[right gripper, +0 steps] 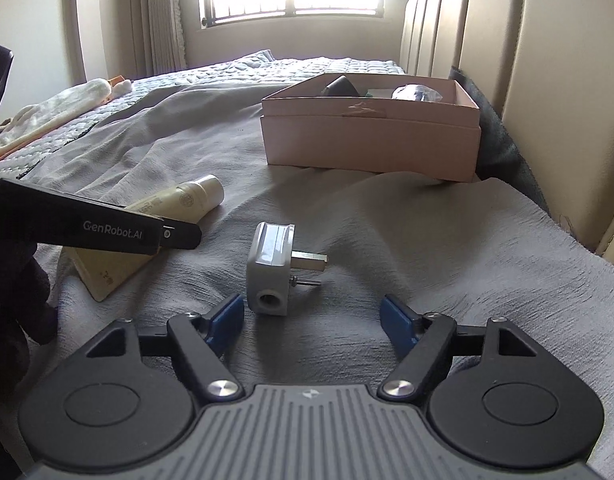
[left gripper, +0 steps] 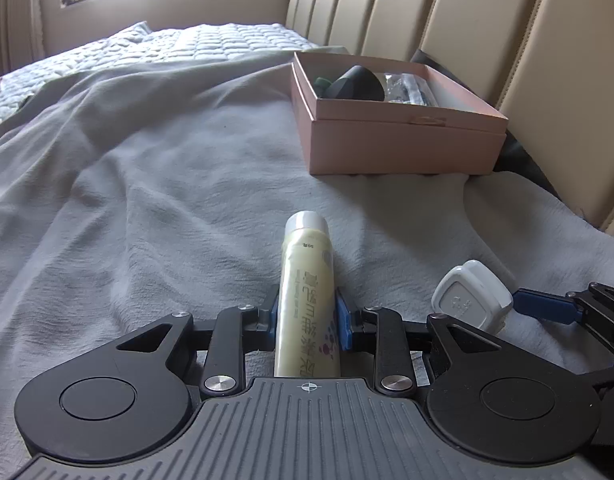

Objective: Organize rigid objects

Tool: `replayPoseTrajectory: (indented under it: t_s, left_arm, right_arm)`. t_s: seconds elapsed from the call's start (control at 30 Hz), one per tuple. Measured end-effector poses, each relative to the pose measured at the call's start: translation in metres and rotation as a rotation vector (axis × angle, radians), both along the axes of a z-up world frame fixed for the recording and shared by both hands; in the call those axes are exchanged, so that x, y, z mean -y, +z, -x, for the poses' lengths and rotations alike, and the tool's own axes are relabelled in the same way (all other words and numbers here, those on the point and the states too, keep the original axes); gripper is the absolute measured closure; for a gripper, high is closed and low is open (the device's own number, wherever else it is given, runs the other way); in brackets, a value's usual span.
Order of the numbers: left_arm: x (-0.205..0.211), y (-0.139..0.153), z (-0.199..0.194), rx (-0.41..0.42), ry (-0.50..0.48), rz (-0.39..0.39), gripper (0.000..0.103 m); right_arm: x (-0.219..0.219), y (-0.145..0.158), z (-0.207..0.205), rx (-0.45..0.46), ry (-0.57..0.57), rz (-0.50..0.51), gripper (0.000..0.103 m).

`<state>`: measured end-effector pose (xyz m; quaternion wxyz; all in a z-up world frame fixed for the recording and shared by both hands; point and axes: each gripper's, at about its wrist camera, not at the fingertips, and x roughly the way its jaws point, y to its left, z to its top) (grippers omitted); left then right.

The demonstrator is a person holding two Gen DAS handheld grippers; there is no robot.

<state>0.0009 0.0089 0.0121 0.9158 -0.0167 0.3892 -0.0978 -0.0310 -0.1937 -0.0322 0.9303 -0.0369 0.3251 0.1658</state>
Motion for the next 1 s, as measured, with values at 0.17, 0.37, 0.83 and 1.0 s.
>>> replayPoseTrajectory:
  t_s: [0.17,0.37,0.83,1.0]
  left_arm:
    - [-0.001,-0.001,0.003,0.014,-0.014,-0.006,0.073]
    - [-0.003,-0.002,0.005,0.022,-0.016,0.008,0.073]
    - [-0.016,0.003,0.009,-0.018,0.017,0.125,0.076]
    - [-0.013,0.004,0.012,-0.005,0.006,0.095,0.079]
  right_arm:
    - [0.003,0.013,-0.001,-0.030,0.026,-0.002,0.027]
    - [-0.011,0.025,-0.009,0.069,-0.027,0.070,0.027]
    - [-0.020,0.034,-0.017,0.015,0.033,0.081,0.078]
    - [-0.014,0.043,-0.002,0.024,0.051,0.068,0.080]
